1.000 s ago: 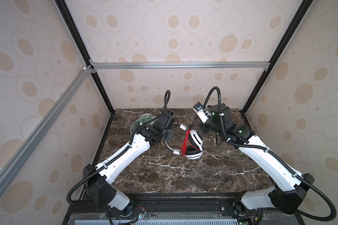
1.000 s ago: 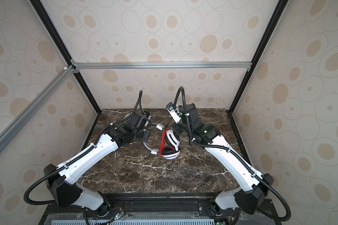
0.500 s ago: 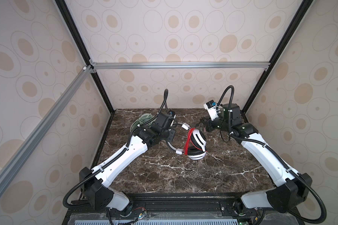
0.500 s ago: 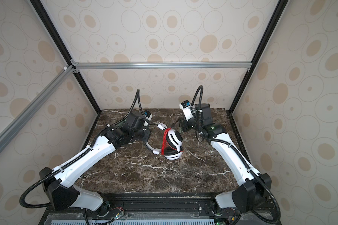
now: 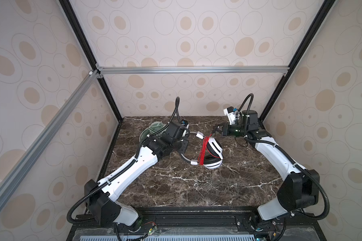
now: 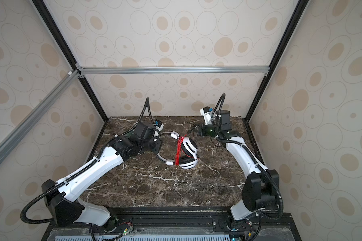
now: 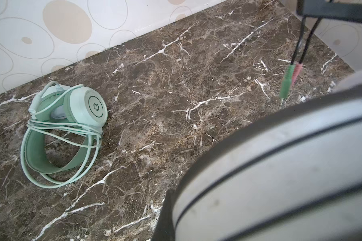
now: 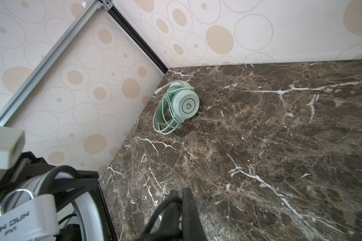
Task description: Wrap the headphones
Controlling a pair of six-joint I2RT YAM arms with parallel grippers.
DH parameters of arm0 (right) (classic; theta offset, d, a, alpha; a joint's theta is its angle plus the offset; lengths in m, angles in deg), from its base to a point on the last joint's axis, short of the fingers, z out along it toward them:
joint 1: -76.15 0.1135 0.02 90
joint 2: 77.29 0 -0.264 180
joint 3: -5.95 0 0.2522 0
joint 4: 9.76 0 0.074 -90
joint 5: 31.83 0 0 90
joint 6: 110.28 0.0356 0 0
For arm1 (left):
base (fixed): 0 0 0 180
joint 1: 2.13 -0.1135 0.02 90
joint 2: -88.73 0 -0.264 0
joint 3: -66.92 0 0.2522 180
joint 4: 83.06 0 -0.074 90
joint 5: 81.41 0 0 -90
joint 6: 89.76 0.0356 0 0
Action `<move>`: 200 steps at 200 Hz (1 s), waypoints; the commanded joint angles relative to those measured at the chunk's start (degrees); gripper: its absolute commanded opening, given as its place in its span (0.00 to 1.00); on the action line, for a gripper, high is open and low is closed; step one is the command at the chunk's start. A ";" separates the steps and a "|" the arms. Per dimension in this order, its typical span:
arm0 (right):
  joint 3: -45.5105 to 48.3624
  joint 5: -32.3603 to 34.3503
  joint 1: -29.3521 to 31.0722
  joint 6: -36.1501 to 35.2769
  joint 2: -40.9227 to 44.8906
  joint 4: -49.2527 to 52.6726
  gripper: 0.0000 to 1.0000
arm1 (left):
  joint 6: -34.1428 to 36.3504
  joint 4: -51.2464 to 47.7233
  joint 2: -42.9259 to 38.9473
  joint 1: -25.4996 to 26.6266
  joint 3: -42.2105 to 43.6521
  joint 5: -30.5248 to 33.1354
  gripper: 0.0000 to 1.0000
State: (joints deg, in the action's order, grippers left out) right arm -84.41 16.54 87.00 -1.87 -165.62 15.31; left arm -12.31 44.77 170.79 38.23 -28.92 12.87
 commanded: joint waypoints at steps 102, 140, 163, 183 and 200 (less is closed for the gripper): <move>-1.21 1.44 -1.89 4.17 -3.85 -5.93 0.00 | 1.76 1.66 -2.00 5.74 -3.85 -5.59 0.00; 8.64 -6.82 -1.70 7.86 -1.91 -12.92 0.00 | -0.77 3.11 -1.84 5.68 -7.94 -4.99 0.00; 13.84 -10.91 -1.54 6.40 1.31 -13.81 0.02 | -2.40 4.13 -0.73 5.66 -9.71 -0.55 0.00; 17.54 -13.06 -1.50 4.88 4.12 -13.21 0.05 | -3.67 5.66 -0.12 5.61 -10.02 2.42 0.00; 19.94 -16.10 -1.45 5.36 5.35 -13.49 0.11 | -4.94 7.14 0.30 5.43 -9.94 2.68 0.00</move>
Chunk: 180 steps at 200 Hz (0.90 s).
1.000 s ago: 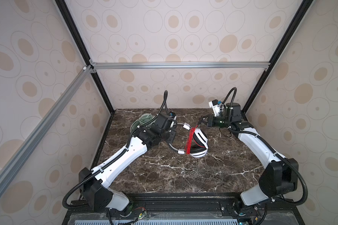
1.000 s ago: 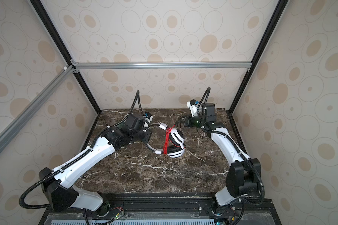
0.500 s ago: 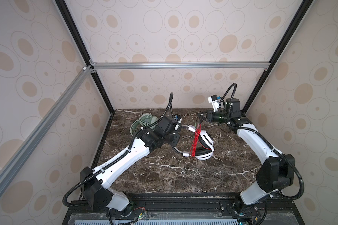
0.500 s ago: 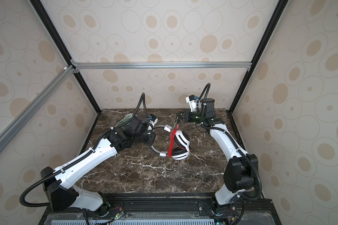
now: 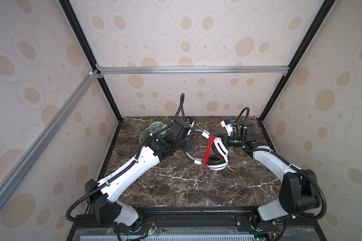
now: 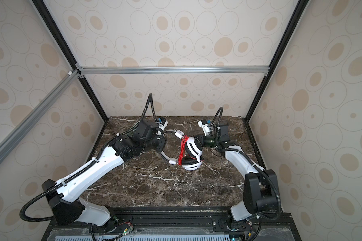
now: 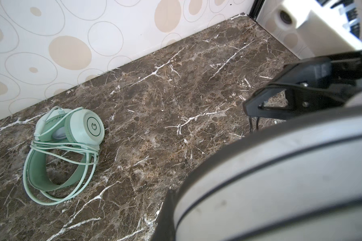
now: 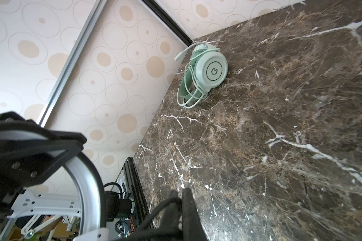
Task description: Wrap the headphones
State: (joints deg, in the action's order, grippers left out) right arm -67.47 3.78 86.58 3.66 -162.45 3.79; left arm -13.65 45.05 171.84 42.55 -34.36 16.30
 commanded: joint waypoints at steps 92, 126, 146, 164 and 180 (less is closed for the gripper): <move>14.03 0.26 -1.03 -0.11 9.38 0.55 0.49 | -9.30 11.04 -1.32 1.06 2.69 -1.19 0.00; 16.87 15.33 -1.45 -2.54 17.26 8.45 0.55 | -10.61 11.18 -2.49 1.10 6.50 0.30 0.00; 18.99 26.86 -1.72 -2.52 22.20 11.70 0.58 | -11.54 11.71 -3.14 1.19 9.24 0.05 0.00; 21.67 33.42 -1.82 -1.59 25.78 11.12 0.63 | -12.59 12.61 -4.08 1.28 12.32 -1.07 0.00; 22.94 34.12 -1.85 -1.35 26.89 10.26 0.65 | -13.57 13.17 -4.84 1.55 14.85 -2.22 0.00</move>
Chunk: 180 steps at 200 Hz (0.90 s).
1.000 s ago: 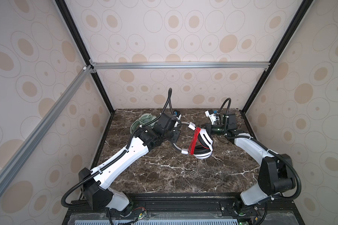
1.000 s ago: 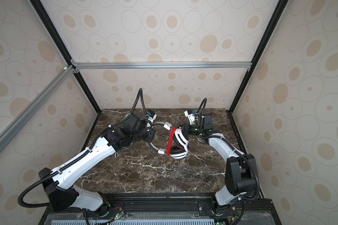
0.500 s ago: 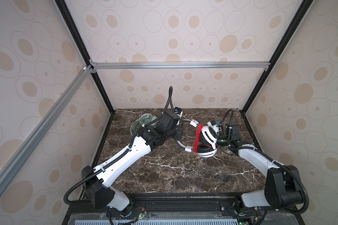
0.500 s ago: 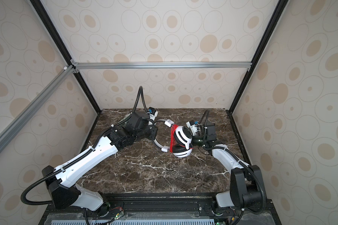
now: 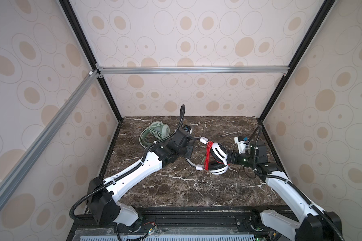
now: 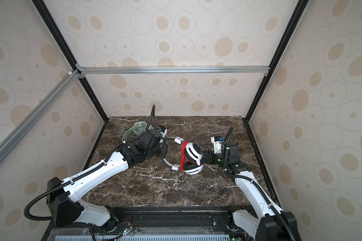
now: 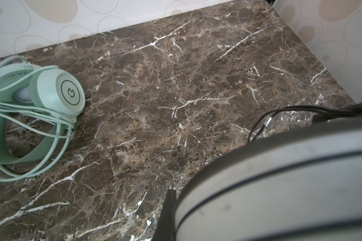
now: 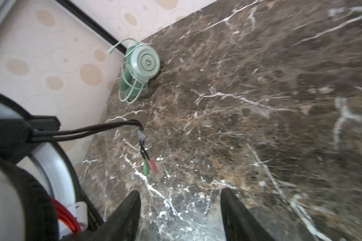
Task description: Wrap the headphones
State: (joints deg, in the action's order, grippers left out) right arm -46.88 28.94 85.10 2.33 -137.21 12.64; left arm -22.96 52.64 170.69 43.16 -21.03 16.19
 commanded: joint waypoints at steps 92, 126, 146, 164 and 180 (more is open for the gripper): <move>2.21 -5.80 -0.30 -0.30 -6.08 -8.46 0.63 | -9.99 10.58 -8.92 5.19 14.94 -4.56 0.00; -5.47 -22.19 -0.25 3.74 -18.59 -16.21 0.56 | -11.28 11.93 -8.82 8.41 17.56 -3.82 0.00; -6.69 -27.03 -0.08 9.24 -24.17 -23.62 0.51 | -12.18 12.74 -9.01 9.58 18.84 -3.54 0.00; -6.00 -32.04 0.66 14.07 -27.80 -31.29 0.48 | -12.83 13.44 -9.71 9.73 20.02 -3.63 0.00; -2.95 -35.12 1.56 21.21 -30.59 -42.80 0.48 | -13.09 14.18 -10.22 9.74 20.60 -3.34 0.00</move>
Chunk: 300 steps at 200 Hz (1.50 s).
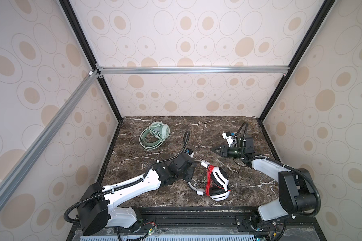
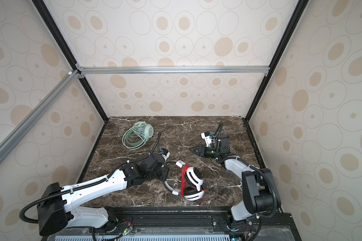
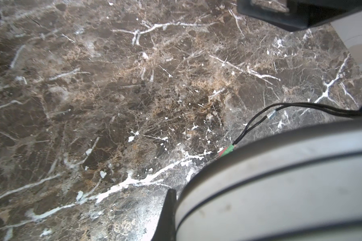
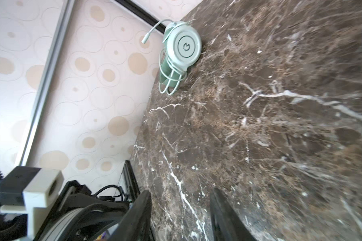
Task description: Wrap the headphones
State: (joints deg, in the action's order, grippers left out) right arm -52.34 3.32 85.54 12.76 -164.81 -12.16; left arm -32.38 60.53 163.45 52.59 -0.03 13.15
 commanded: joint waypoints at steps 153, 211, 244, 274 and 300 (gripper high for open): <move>17.68 -10.08 6.34 27.97 -16.84 -52.48 0.42 | -5.84 10.01 0.43 -7.07 -0.83 -0.17 0.00; 17.85 -8.25 10.63 34.28 -24.62 -64.63 0.42 | -7.93 12.75 1.04 -10.92 1.31 -4.50 0.00; 17.95 -6.91 11.26 33.69 -25.76 -64.52 0.41 | -8.57 13.83 1.00 -12.70 3.09 -5.74 0.00; 19.34 -5.05 10.84 32.12 -24.40 -62.49 0.40 | -8.91 14.66 0.78 -14.22 4.92 -6.58 0.00; 21.25 -4.83 10.51 27.06 -20.63 -55.45 0.38 | -8.69 14.44 0.08 -14.31 4.94 -6.49 0.00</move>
State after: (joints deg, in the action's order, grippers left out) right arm -32.89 -2.14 96.29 43.88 -189.55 -71.61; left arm -38.74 70.21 165.18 38.71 6.12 8.06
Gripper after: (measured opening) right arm 0.393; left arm 0.072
